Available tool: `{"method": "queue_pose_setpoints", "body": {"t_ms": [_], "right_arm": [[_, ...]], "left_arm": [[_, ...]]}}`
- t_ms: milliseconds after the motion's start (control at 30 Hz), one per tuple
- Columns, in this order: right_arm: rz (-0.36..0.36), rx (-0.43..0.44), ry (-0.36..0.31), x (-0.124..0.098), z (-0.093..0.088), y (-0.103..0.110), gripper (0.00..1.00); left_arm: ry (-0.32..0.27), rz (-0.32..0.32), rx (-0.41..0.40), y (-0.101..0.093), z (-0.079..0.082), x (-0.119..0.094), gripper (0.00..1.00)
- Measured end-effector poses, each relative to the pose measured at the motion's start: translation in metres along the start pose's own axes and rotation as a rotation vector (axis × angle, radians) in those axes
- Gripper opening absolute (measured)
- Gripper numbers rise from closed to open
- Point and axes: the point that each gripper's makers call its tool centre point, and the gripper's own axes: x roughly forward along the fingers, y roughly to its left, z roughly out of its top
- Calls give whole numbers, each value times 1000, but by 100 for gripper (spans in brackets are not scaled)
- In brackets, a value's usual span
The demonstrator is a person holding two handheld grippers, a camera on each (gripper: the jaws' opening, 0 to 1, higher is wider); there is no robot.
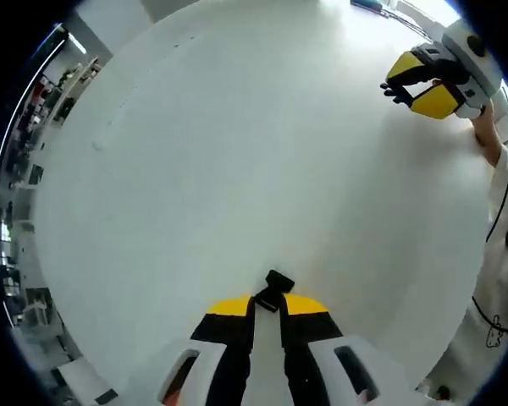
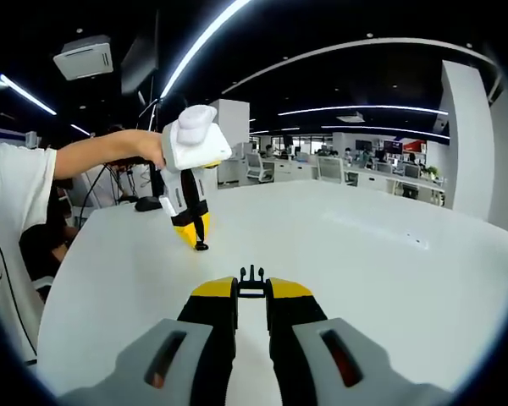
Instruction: Snap the two parts of the plastic buckle together until the buckle closes and remains connected.
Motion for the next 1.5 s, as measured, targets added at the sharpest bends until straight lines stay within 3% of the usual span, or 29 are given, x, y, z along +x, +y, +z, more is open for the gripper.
{"method": "queue_pose_setpoints", "body": {"t_ms": [600,800,867,1000,1267,1500], "right_arm": [[-4,17,31,4,-7,-9,12],[-3,15,32,3,-6,-11,12],[-1,18,32,2,-6,-11,12],[2,20,33,2,-7,-10,12],[8,26,41,3,-10,-8,12],[15,25,47,4,-12,-6,12]], "left_arm": [[-25,2,11,-6,11,-2,13],[-50,-28,28,-13,14,-7,23],[-63,-12,45,-10,15,-9,23],[-122,5,76,-1,20,-16,24],[-205,-14,56,4,18,-18,27],[-336,1,60,9,26,-19,30]]}}
